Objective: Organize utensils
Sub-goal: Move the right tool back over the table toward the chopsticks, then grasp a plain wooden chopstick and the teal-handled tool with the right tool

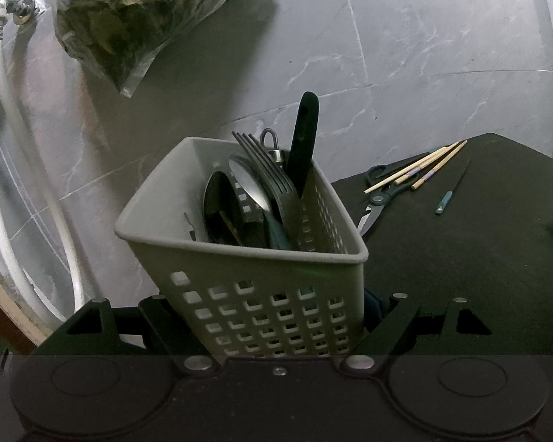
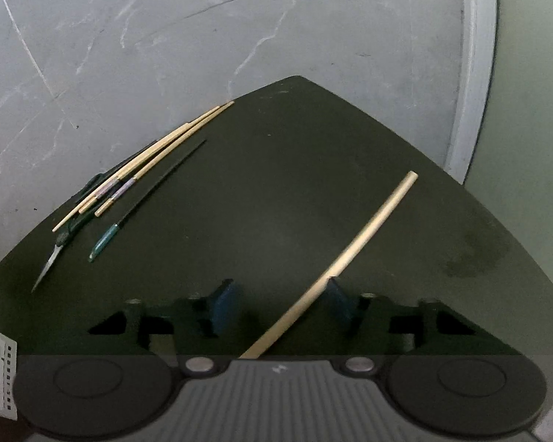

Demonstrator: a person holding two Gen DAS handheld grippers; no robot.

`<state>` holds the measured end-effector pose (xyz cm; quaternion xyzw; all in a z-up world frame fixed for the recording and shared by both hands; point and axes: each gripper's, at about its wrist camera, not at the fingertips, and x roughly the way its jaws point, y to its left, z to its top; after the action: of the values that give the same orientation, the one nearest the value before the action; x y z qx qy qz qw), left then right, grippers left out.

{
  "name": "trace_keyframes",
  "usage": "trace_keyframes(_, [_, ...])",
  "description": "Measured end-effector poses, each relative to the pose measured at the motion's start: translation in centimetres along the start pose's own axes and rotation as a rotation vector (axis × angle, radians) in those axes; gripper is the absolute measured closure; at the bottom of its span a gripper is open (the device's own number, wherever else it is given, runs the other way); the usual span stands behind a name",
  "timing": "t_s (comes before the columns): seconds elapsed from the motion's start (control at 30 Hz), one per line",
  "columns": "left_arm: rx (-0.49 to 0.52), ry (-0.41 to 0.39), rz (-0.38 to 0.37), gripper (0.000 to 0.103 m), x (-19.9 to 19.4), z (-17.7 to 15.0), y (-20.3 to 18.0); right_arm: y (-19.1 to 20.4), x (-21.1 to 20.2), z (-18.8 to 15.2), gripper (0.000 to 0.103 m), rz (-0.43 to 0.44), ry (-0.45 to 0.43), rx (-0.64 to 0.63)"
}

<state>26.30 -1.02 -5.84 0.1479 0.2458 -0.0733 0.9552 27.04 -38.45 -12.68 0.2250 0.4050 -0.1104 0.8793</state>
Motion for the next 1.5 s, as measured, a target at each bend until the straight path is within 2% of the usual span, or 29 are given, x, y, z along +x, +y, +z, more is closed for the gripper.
trace_keyframes(0.13, [-0.008,0.008,0.009,0.019,0.1,0.1,-0.1,1.2,1.4,1.1,0.066,0.059,0.014,0.032])
trace_keyframes(0.17, [-0.011,0.009,0.012,0.019,0.1,0.1,-0.1,1.6,1.8,1.4,0.066,0.074,0.017,0.04])
trace_keyframes(0.5, [-0.034,0.023,0.049,0.019,0.0,0.3,-0.7,7.9,6.2,4.0,0.065,0.24,0.109,0.038])
trace_keyframes(0.6, [-0.041,0.027,0.062,0.019,0.0,0.4,-0.8,9.2,7.1,4.8,0.059,0.291,0.155,0.032])
trace_keyframes(0.67, [-0.047,0.03,0.069,0.019,-0.1,0.4,-0.9,9.7,7.2,5.2,0.047,0.309,0.195,0.026])
trace_keyframes(0.8, [-0.056,0.032,0.087,0.019,-0.2,0.4,-1.2,9.4,7.2,5.2,0.043,0.371,0.257,0.014])
trace_keyframes(0.9, [-0.059,0.036,0.093,0.019,-0.2,0.6,-1.3,9.9,7.6,5.4,0.038,0.421,0.267,-0.026])
trace_keyframes(1.0, [-0.06,0.04,0.101,0.019,-0.1,0.7,-1.4,11.0,8.5,5.9,0.033,0.508,0.328,-0.059])
trace_keyframes(1.07, [-0.064,0.041,0.105,0.018,-0.2,0.7,-1.5,11.8,8.1,6.6,0.03,0.519,0.329,-0.168])
trace_keyframes(1.23, [-0.07,0.036,0.12,0.019,-0.3,0.5,-1.8,13.5,6.4,9.2,0.025,0.451,0.226,-0.675])
trace_keyframes(1.3, [-0.074,0.036,0.126,0.019,-0.3,0.4,-1.9,14.2,6.1,10.0,0.029,0.457,0.2,-0.866])
trace_keyframes(1.37, [-0.075,0.036,0.131,0.018,-0.3,0.4,-2.0,14.9,6.6,10.3,0.042,0.441,0.185,-1.025])
trace_keyframes(1.4, [-0.078,0.038,0.133,0.018,-0.3,0.4,-2.0,15.3,7.2,10.5,0.045,0.421,0.196,-1.083])
trace_keyframes(1.47, [-0.08,0.04,0.137,0.018,-0.3,0.4,-2.1,15.9,8.3,10.7,0.052,0.412,0.23,-1.12])
trace_keyframes(1.5, [-0.082,0.042,0.141,0.018,-0.3,0.4,-2.2,16.1,8.9,11.1,0.053,0.41,0.249,-1.117])
